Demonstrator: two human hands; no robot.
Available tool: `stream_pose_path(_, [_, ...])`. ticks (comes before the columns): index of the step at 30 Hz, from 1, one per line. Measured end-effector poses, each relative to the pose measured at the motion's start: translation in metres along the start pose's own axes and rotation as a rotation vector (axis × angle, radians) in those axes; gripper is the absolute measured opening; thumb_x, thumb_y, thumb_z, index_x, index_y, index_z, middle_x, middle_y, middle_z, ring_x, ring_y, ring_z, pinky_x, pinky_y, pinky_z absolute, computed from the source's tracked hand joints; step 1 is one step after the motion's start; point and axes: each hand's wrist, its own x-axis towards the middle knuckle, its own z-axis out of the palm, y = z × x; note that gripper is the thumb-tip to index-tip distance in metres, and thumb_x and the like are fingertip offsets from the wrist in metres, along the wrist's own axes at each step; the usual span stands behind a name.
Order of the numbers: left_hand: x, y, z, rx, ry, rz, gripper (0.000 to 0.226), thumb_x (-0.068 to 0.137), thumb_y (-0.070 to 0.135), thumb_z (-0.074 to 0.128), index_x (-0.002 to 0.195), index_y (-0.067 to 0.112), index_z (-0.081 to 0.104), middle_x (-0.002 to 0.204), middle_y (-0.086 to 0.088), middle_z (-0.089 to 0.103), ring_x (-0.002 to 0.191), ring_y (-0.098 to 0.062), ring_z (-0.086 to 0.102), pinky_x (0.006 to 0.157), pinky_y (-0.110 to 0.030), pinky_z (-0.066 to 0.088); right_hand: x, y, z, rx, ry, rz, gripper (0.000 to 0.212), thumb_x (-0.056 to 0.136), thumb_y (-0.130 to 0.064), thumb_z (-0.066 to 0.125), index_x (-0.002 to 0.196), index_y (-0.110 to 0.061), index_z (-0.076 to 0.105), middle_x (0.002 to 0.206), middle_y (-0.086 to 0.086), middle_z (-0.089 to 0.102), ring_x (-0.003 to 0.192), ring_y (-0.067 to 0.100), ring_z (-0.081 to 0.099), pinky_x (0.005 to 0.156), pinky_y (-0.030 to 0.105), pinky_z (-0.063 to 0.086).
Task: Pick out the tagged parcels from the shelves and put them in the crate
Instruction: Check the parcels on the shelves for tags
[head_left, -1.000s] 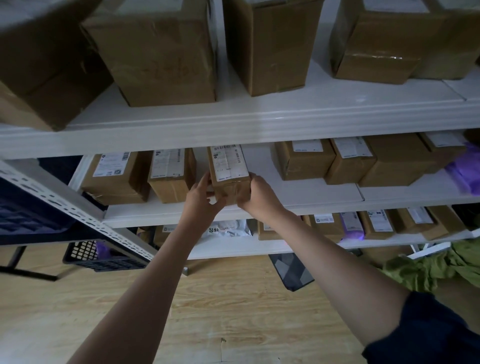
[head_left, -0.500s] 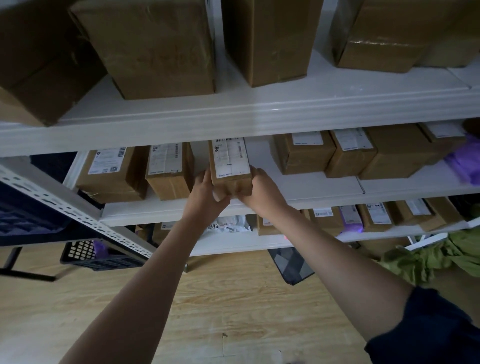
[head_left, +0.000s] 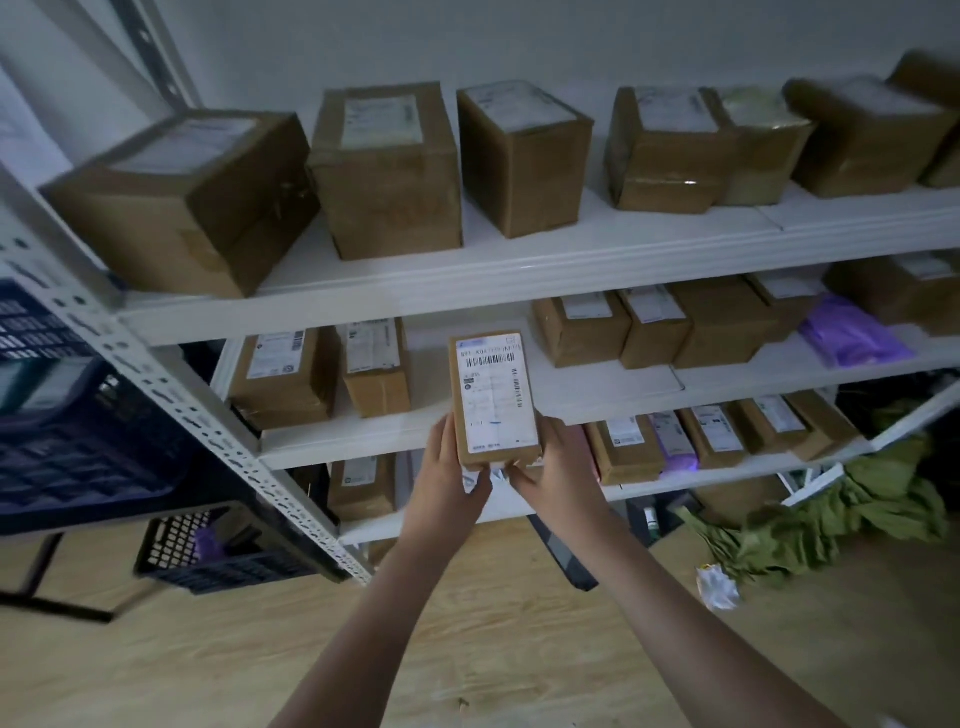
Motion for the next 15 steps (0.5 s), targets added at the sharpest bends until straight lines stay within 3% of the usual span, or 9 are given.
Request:
stream_pose_path(4, [-0.026,0.008,-0.015,0.013,-0.009,0.019,0.083,0.089,0.013,0.069,0.157,0.026,0.024,0.15,0.013,0.033,0.128,0.015,0.031,0.098,0.001,0.029,-0.028,-0.02,-0.006,0.015,0.027,-0.011,0.07,0.083,-0.019,0.083,0.145,-0.022,0.05,0.136,-0.006,0.054,0.122,-0.012,0.042,0.096,0.003,0.042])
stream_pose_path(7, [-0.038,0.011,-0.029,0.008,-0.012,0.021,0.082,0.09,0.014,0.068,0.157,0.027,0.023,0.15,0.012,0.032,0.127,0.014,0.031,0.09,0.009,0.026,-0.037,-0.032,-0.006,0.04,0.008,-0.013,0.072,0.084,-0.02,0.082,0.146,-0.025,0.047,0.137,-0.007,0.055,0.126,0.004,0.053,0.1,0.019,0.051])
stream_pose_path(11, [-0.047,0.007,-0.045,0.023,0.005,0.024,0.083,0.09,0.016,0.068,0.157,0.03,0.02,0.152,0.015,0.03,0.127,0.021,0.025,0.093,0.005,0.026,-0.04,-0.045,0.0,0.035,-0.02,-0.018,0.071,0.085,-0.022,0.081,0.147,-0.027,0.045,0.141,-0.006,0.056,0.127,0.009,0.057,0.1,0.032,0.055])
stream_pose_path(15, [-0.052,0.003,-0.056,-0.008,0.023,0.025,0.081,0.091,0.014,0.067,0.157,0.028,0.022,0.151,0.014,0.031,0.133,0.003,0.037,0.103,-0.014,0.037,-0.041,-0.058,0.004,0.03,-0.033,-0.018,0.068,0.086,-0.023,0.079,0.146,-0.026,0.046,0.14,-0.006,0.055,0.126,0.01,0.058,0.1,0.029,0.054])
